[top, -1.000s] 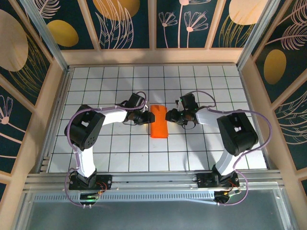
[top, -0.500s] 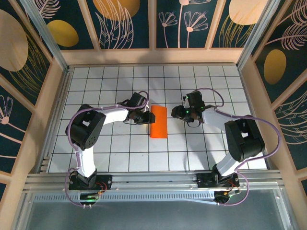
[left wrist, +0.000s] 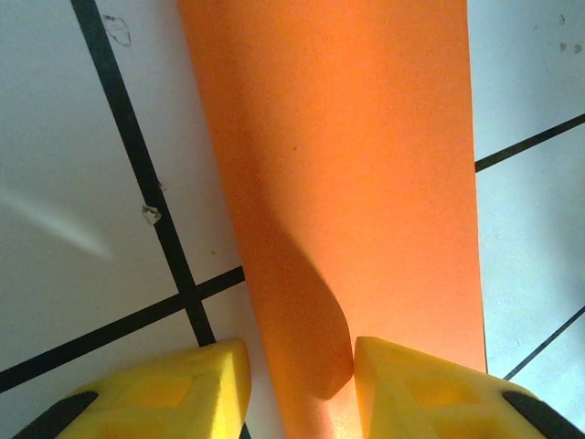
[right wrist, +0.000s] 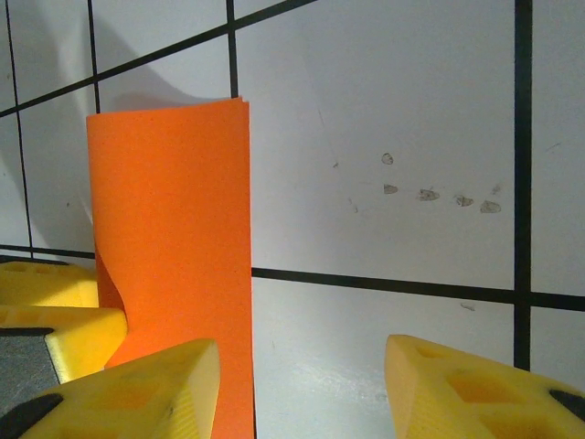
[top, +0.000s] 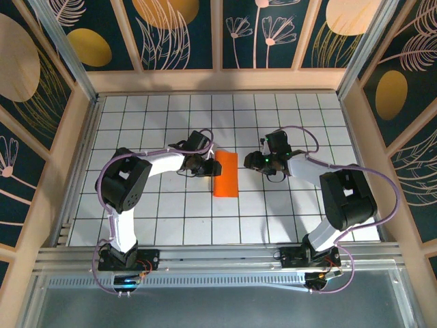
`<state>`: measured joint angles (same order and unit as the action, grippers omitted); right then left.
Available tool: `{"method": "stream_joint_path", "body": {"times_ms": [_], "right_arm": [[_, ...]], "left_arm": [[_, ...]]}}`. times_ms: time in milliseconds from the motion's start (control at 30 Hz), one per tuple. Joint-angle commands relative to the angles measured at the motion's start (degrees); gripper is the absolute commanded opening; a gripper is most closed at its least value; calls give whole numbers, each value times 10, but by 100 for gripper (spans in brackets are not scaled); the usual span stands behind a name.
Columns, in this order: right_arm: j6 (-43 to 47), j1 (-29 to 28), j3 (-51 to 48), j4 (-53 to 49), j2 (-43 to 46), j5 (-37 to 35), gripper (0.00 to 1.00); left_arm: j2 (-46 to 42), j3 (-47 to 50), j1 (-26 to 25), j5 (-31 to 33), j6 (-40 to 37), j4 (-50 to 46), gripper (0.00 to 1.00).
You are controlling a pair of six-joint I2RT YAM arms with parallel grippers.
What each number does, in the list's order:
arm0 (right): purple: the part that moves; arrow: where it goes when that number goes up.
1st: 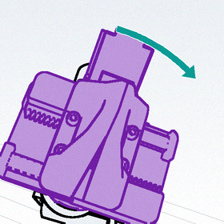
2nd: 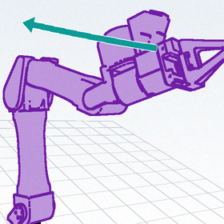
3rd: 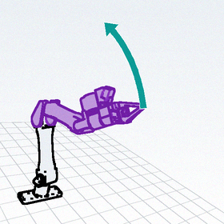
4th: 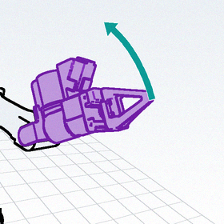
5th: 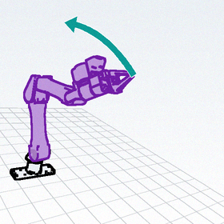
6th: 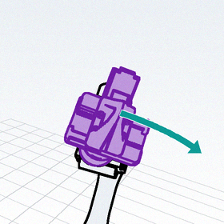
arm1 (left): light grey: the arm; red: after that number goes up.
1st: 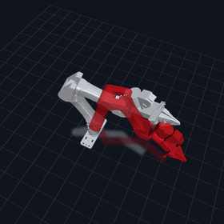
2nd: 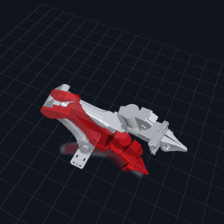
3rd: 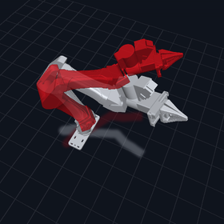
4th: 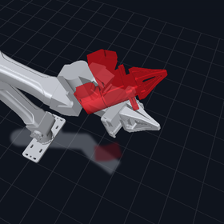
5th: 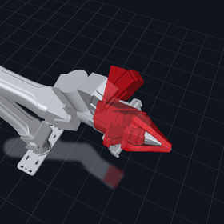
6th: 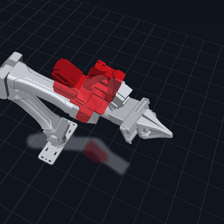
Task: Fold a paper plane with a square sheet of paper (fold left side to right side)
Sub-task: First fold in half a square sheet of paper at the center of the table.
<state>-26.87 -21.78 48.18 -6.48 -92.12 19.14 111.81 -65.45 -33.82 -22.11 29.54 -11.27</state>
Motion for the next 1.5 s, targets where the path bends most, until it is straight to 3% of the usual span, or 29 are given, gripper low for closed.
{"method": "stream_joint_path", "body": {"times_ms": [0, 1467], "right_arm": [[9, 2, -12, 6, 11, 5, 51], [18, 2, -8, 6, 6, 18, 52]], "left_arm": [[55, 9, -11, 43, -19, -12, 38], [63, -12, -12, 96, -28, -40, 37]]}}
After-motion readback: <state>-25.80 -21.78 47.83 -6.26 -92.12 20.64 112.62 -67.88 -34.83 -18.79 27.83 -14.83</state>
